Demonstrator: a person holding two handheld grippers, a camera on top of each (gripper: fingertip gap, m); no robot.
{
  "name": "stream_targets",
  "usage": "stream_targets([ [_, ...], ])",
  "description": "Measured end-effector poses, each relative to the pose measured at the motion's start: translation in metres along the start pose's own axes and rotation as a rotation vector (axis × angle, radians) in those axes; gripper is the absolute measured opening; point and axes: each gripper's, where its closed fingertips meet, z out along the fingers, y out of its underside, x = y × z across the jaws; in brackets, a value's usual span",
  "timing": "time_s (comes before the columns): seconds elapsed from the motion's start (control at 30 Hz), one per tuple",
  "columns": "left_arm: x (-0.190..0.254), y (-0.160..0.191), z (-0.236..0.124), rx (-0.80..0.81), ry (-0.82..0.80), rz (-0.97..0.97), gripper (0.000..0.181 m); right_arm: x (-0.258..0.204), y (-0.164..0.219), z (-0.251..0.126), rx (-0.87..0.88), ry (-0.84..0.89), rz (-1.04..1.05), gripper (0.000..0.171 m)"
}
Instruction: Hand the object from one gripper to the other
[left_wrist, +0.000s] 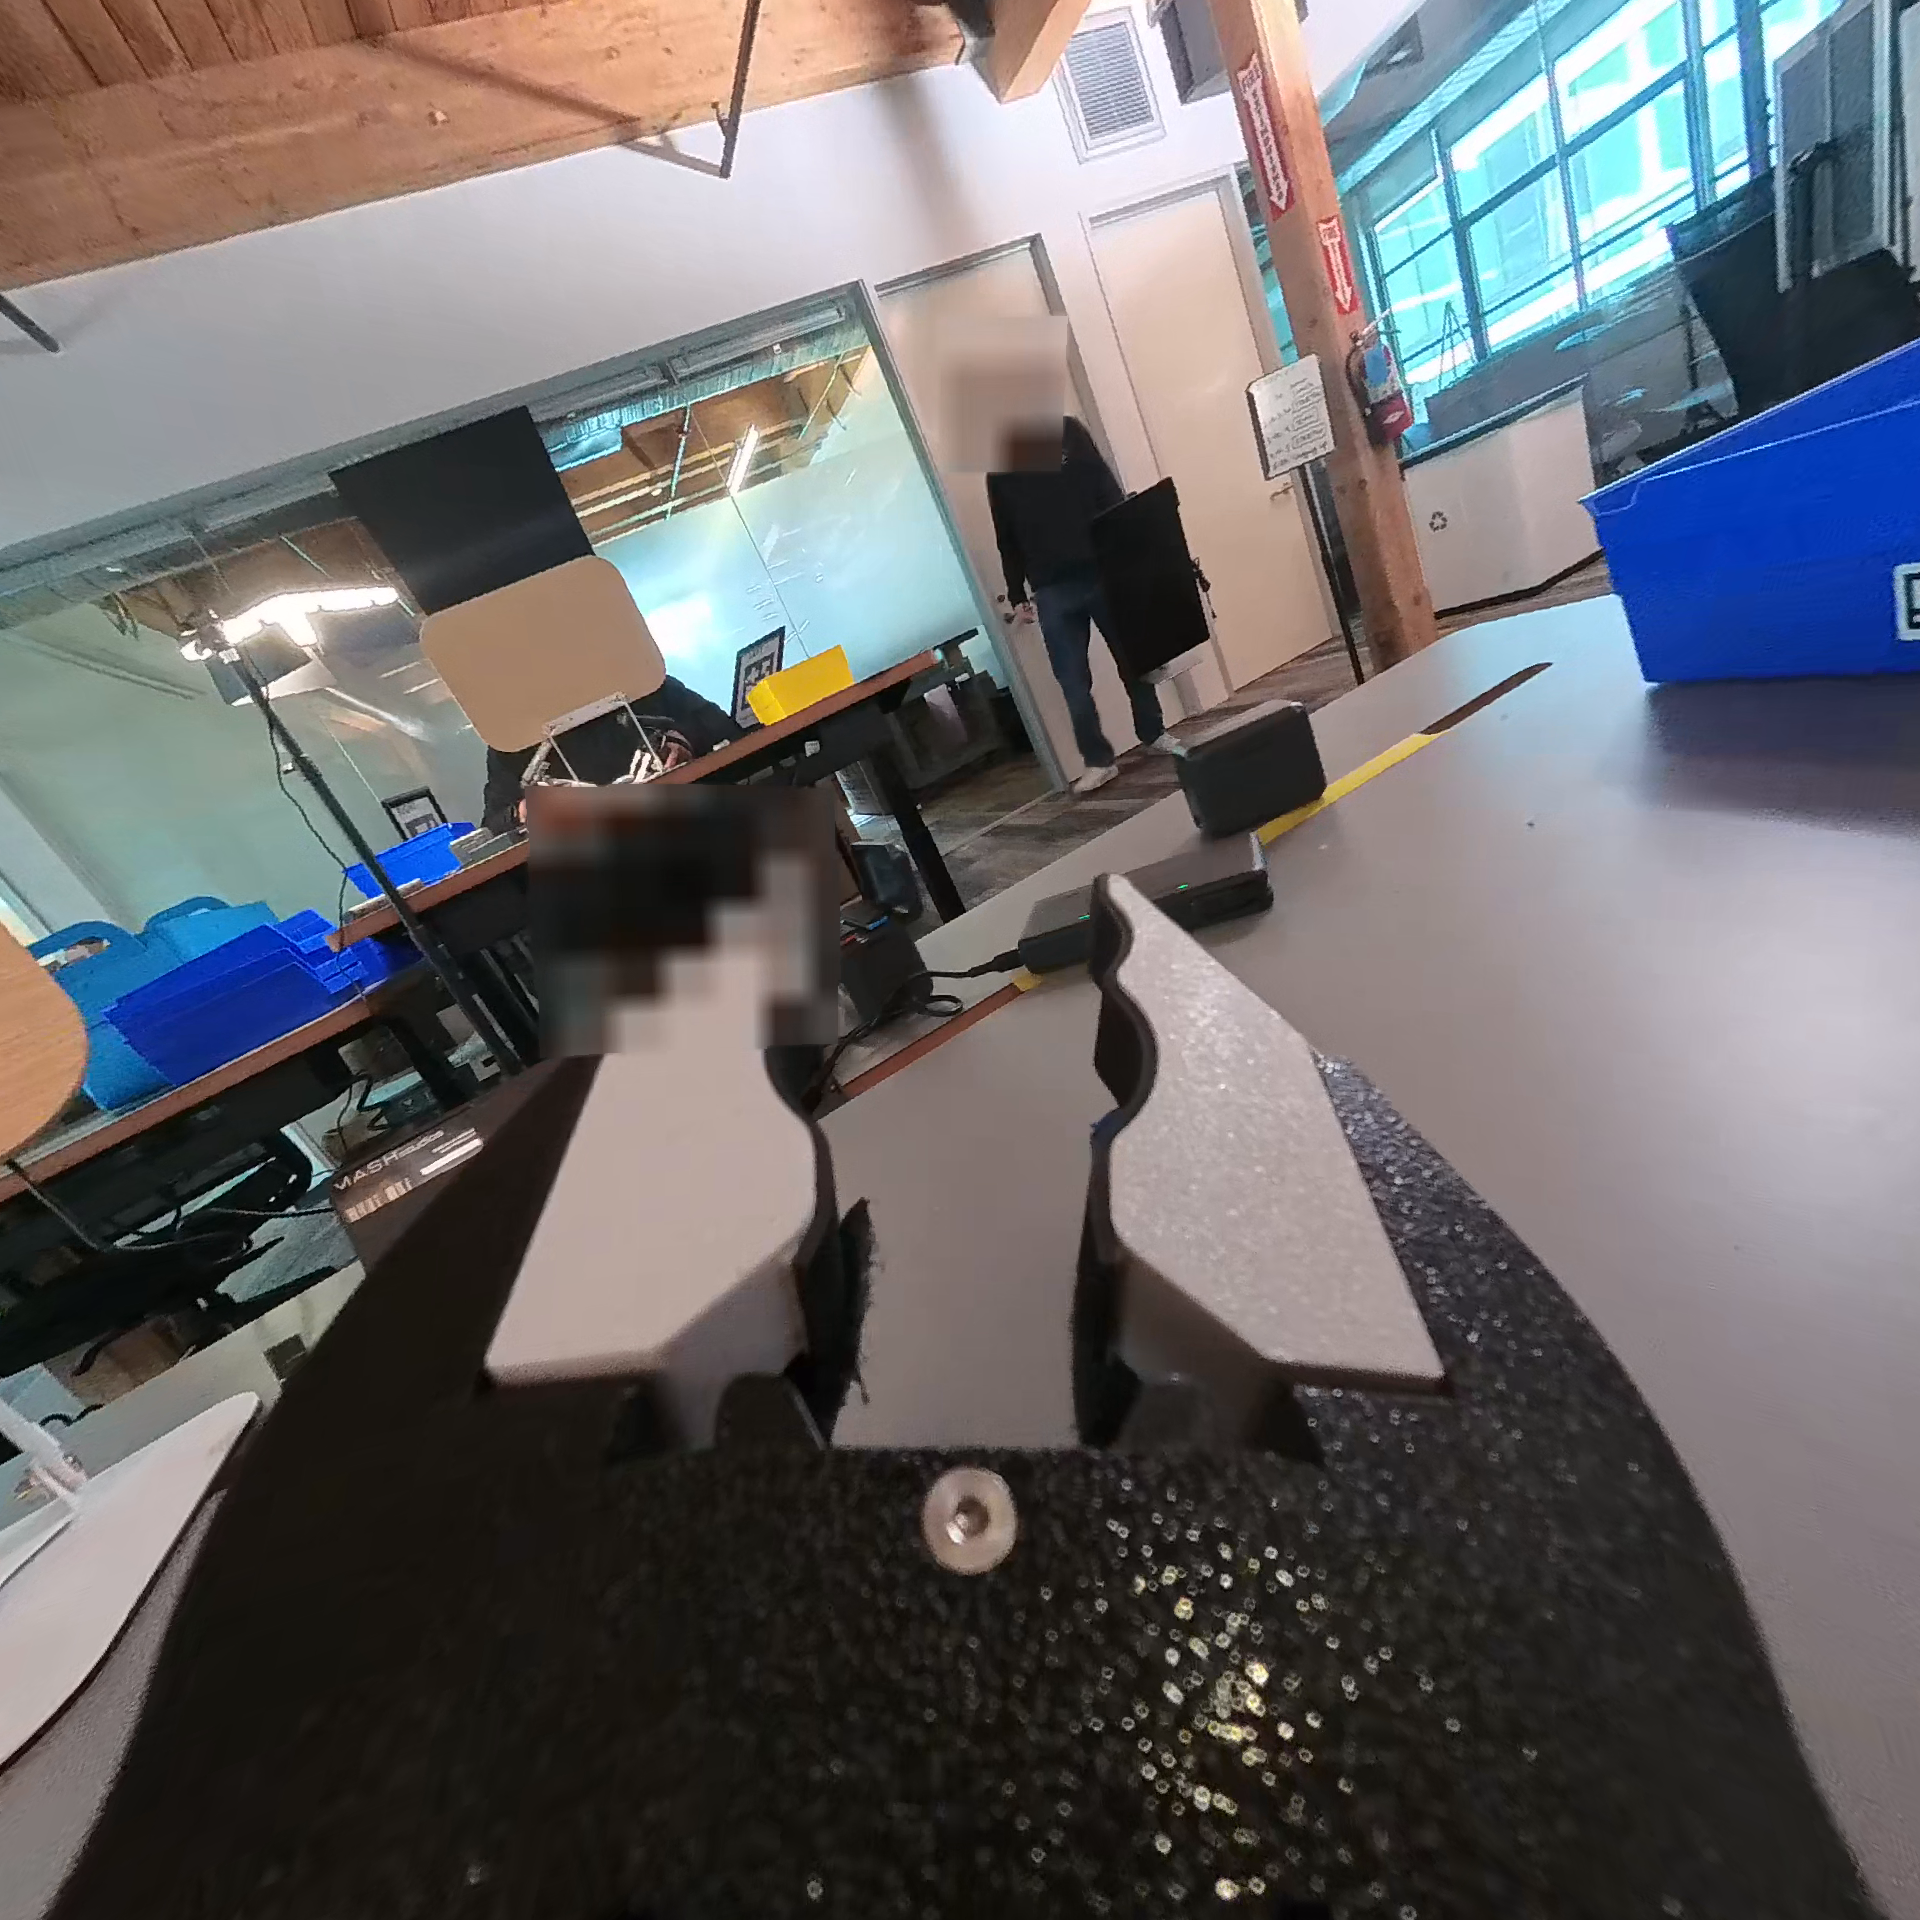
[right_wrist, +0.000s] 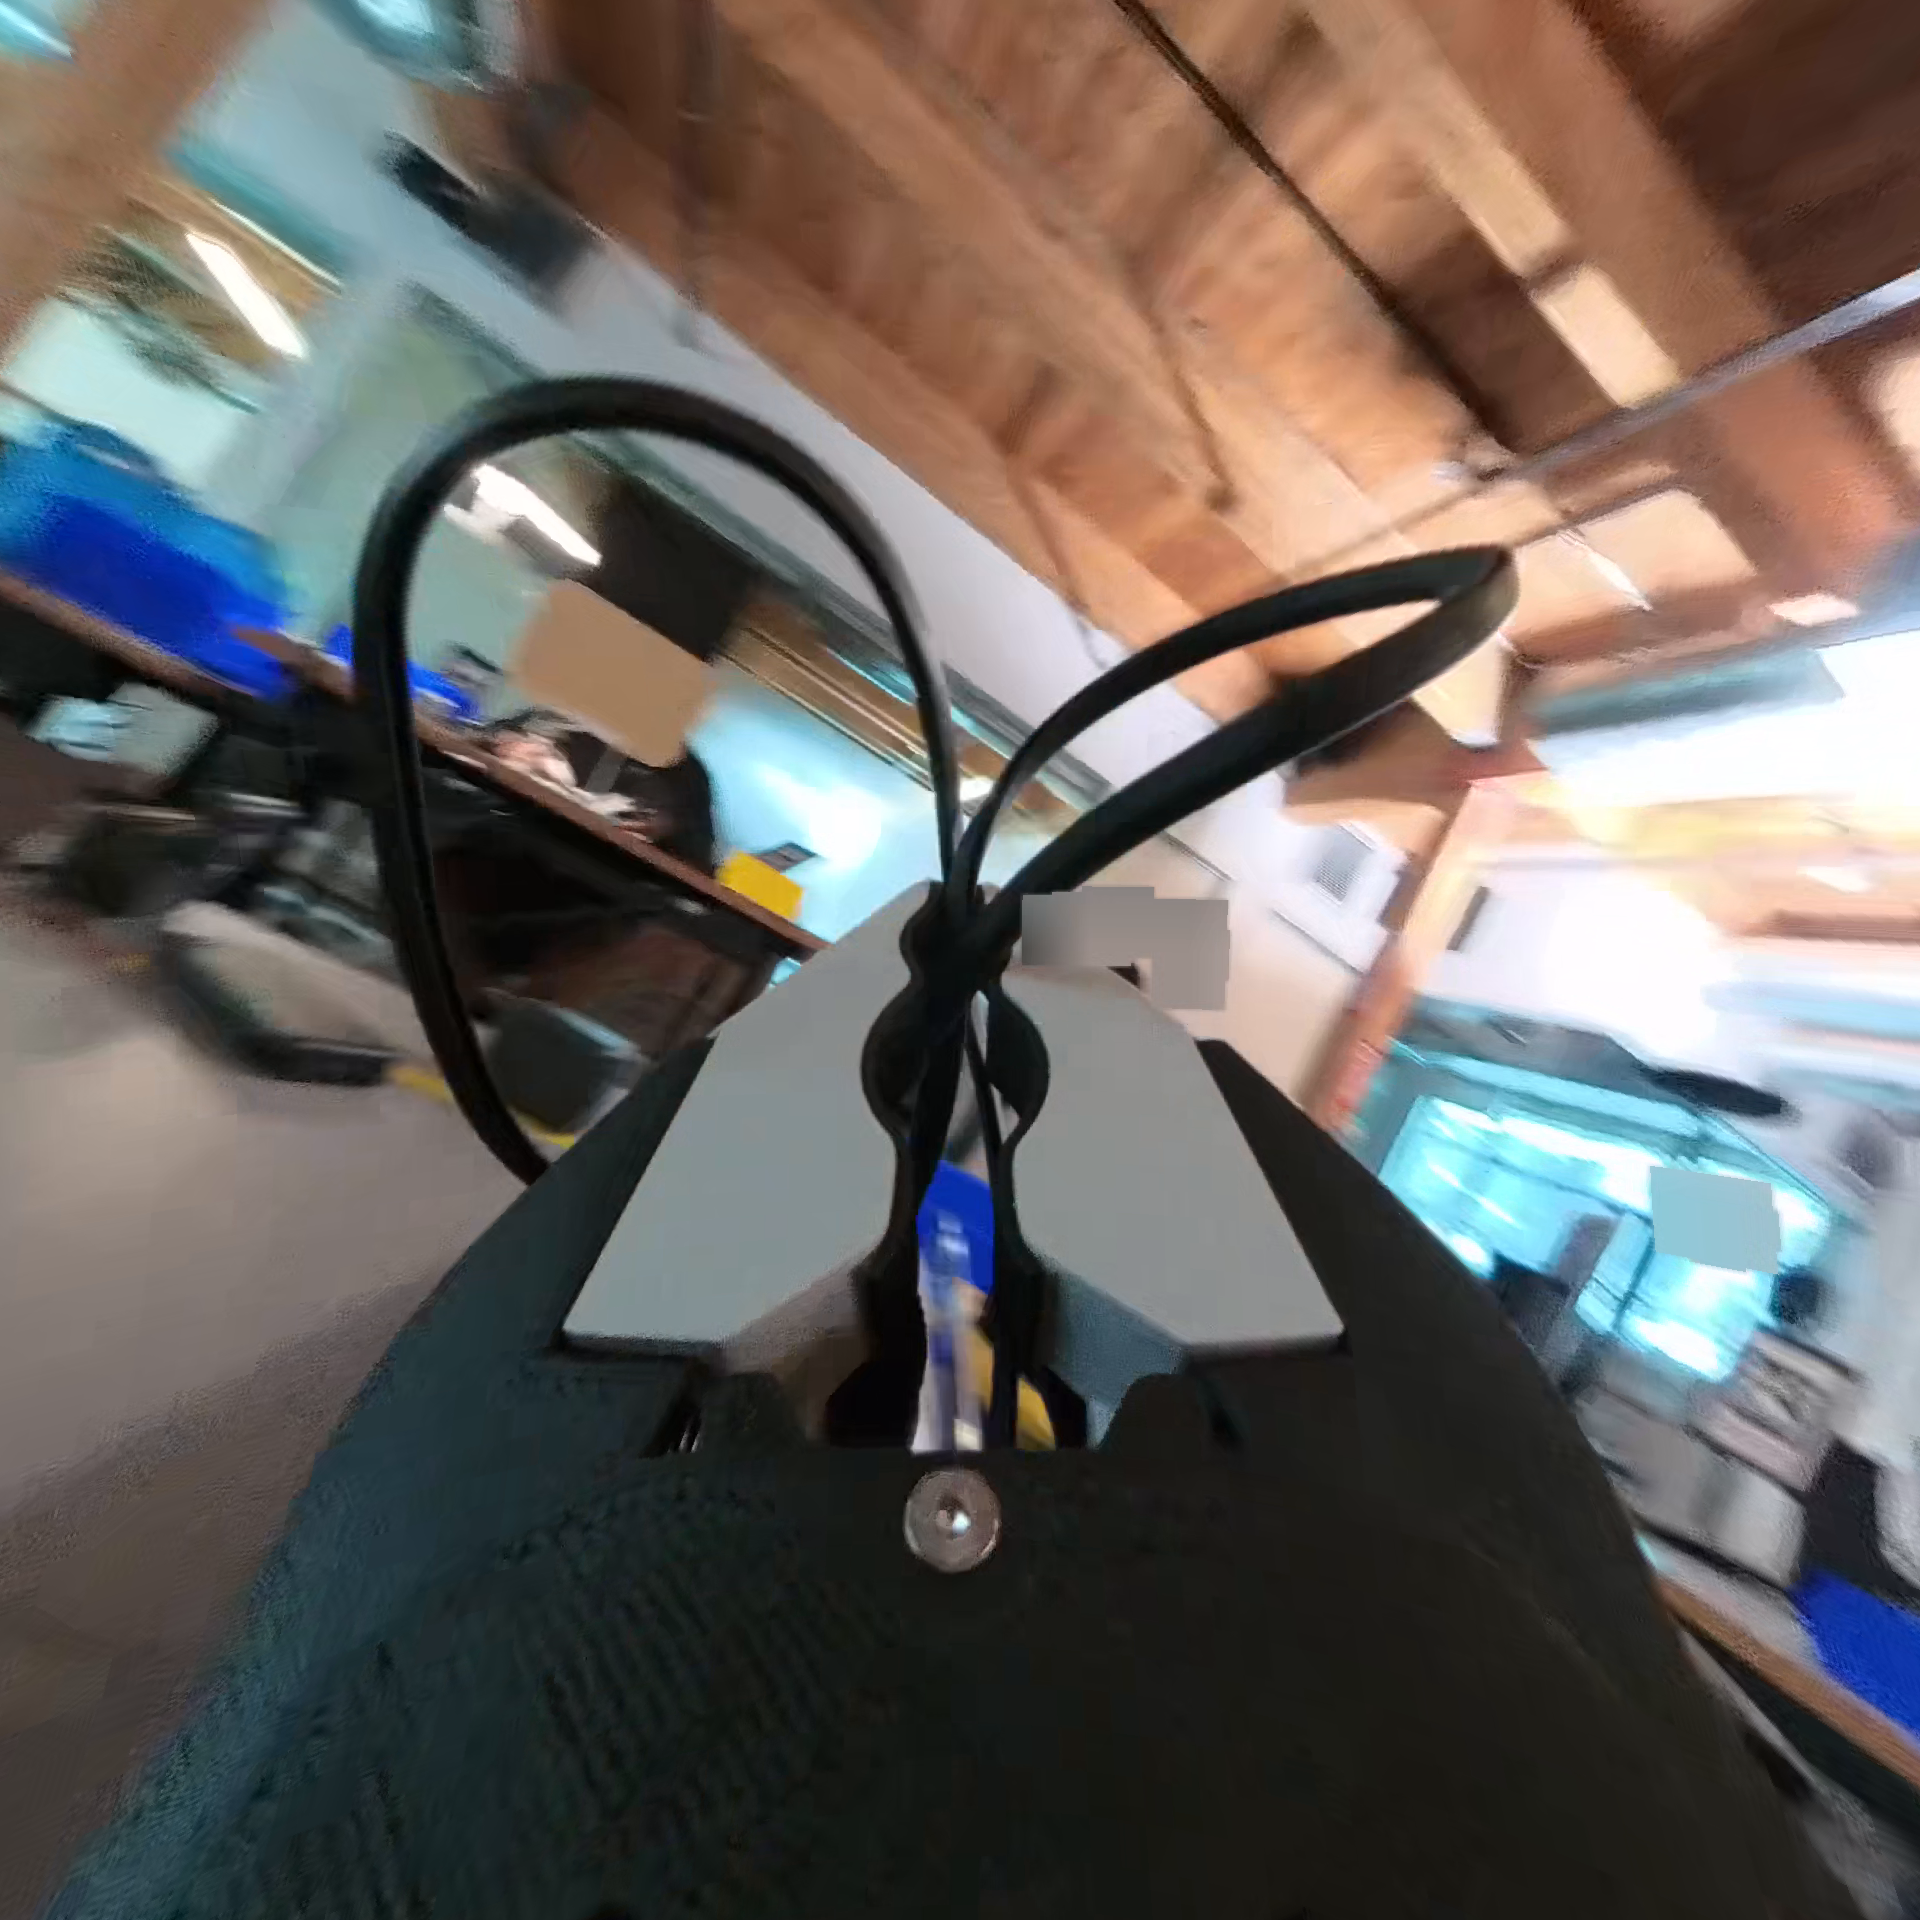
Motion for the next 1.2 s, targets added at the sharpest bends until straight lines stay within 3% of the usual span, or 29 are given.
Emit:
stream_targets([
  [0.1,-0.001,0.001,-0.001,-0.007,-0.004,-0.002,0.048,0.044,0.037,0.018,-0.234,0.050,-0.005,0.002],
  [0.23,-0.007,0.002,-0.004,0.000,-0.020,-0.045,0.046,0.058,0.134,0.030,-0.854,-0.126,0.063,0.002],
  [0.3,-0.009,0.003,-0.004,-0.002,-0.025,-0.059,0.046,0.069,0.146,0.039,-0.934,-0.145,0.041,0.001],
  [0.4,-0.010,0.003,-0.005,-0.004,-0.023,-0.067,0.044,0.056,0.176,0.033,-1.201,-0.291,0.137,0.003],
  [0.43,-0.010,0.004,-0.004,-0.007,-0.021,-0.068,0.044,0.055,0.184,0.032,-1.252,-0.308,0.139,0.006],
  [0.5,-0.010,0.005,-0.004,-0.011,-0.021,-0.068,0.045,0.055,0.195,0.029,-1.334,-0.314,0.130,0.037],
  [0.57,-0.011,0.005,-0.004,-0.014,-0.024,-0.073,0.045,0.052,0.196,0.026,-1.365,-0.329,0.147,0.051],
  [0.7,-0.014,0.007,-0.004,-0.018,-0.030,-0.093,0.045,0.065,0.176,0.024,-1.318,-0.215,0.124,0.053],
  [0.77,-0.015,0.007,-0.004,-0.017,-0.036,-0.100,0.045,0.076,0.149,0.036,-1.161,-0.086,0.093,0.052],
  [0.83,-0.017,0.007,-0.004,-0.016,-0.043,-0.107,0.045,0.075,0.102,0.063,-0.815,0.048,0.128,0.053],
  [0.9,-0.020,0.006,-0.005,-0.007,-0.057,-0.117,0.045,0.060,0.030,0.079,-0.301,0.143,0.237,0.044],
  [0.93,-0.021,0.005,-0.006,-0.003,-0.062,-0.123,0.044,0.046,-0.003,0.073,-0.066,0.154,0.305,0.027],
  [1.0,-0.023,0.004,-0.007,0.001,-0.072,-0.131,0.044,0.003,-0.045,0.059,0.222,0.068,0.404,0.025],
  [1.07,-0.026,0.003,-0.008,0.008,-0.086,-0.142,0.044,-0.061,-0.054,0.058,0.244,-0.111,0.458,0.028],
  [1.2,-0.030,0.002,-0.011,0.021,-0.105,-0.183,0.043,-0.165,-0.041,0.061,0.107,-0.337,0.609,0.027],
])
